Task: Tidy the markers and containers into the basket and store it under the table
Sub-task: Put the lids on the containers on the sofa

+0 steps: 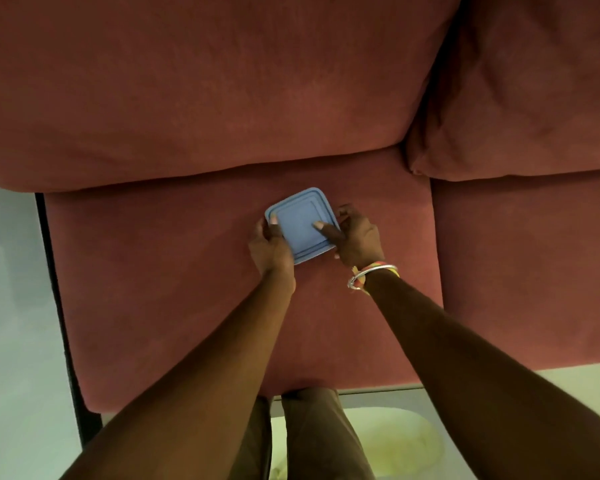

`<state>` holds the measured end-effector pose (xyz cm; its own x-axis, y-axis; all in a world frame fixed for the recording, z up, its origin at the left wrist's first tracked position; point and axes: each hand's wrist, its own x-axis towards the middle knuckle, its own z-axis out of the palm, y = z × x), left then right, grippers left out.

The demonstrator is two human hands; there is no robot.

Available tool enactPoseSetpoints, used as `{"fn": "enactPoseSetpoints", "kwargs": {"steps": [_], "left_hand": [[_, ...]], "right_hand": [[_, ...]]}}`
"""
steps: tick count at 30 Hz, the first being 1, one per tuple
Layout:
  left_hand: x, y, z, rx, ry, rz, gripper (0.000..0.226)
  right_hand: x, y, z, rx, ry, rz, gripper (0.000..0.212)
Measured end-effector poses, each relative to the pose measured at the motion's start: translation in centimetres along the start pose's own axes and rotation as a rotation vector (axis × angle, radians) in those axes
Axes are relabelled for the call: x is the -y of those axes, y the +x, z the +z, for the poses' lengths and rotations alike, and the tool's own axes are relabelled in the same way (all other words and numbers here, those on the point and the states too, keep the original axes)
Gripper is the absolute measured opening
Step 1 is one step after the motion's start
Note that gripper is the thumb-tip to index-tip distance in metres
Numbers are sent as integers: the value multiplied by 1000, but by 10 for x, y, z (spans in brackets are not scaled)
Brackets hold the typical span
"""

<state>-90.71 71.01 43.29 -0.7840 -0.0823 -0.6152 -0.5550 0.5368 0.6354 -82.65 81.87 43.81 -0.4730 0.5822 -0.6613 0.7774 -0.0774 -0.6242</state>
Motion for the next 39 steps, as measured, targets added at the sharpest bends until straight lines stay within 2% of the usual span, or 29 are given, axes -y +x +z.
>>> {"fn": "enactPoseSetpoints", "kwargs": {"steps": [2,4,10,12,17,21,26,32,35,39], "left_hand": [[-7,-3,0,-5,6,69,37],[-13,-3,-3,-7,91,135,39],[-32,-13,-27,-90,394,392,39],[-40,-18,-36,-122,429,440,37],[-59,-40,-56,-90,431,569,37],[-77,-63,-76,-113,364,506,43],[-88,-78,-124,-101,278,447,47],[-97,-80,-199,24,34,105,72],[-99,-82,-247,-84,-2,140,61],[-75,-82,-317,-179,-49,126,67]], "right_hand": [[1,-11,4,1,177,30,40],[-2,-18,7,-1,251,43,41],[10,-39,12,-14,255,7,42],[25,-47,13,-16,278,-3,40],[79,-62,10,-154,359,10,38],[115,-78,3,-292,207,-101,49],[142,-109,16,-261,86,-151,55],[171,-160,50,-151,14,-263,53],[193,-191,81,-100,2,-309,53],[219,-240,129,-52,-62,-399,50]]}}
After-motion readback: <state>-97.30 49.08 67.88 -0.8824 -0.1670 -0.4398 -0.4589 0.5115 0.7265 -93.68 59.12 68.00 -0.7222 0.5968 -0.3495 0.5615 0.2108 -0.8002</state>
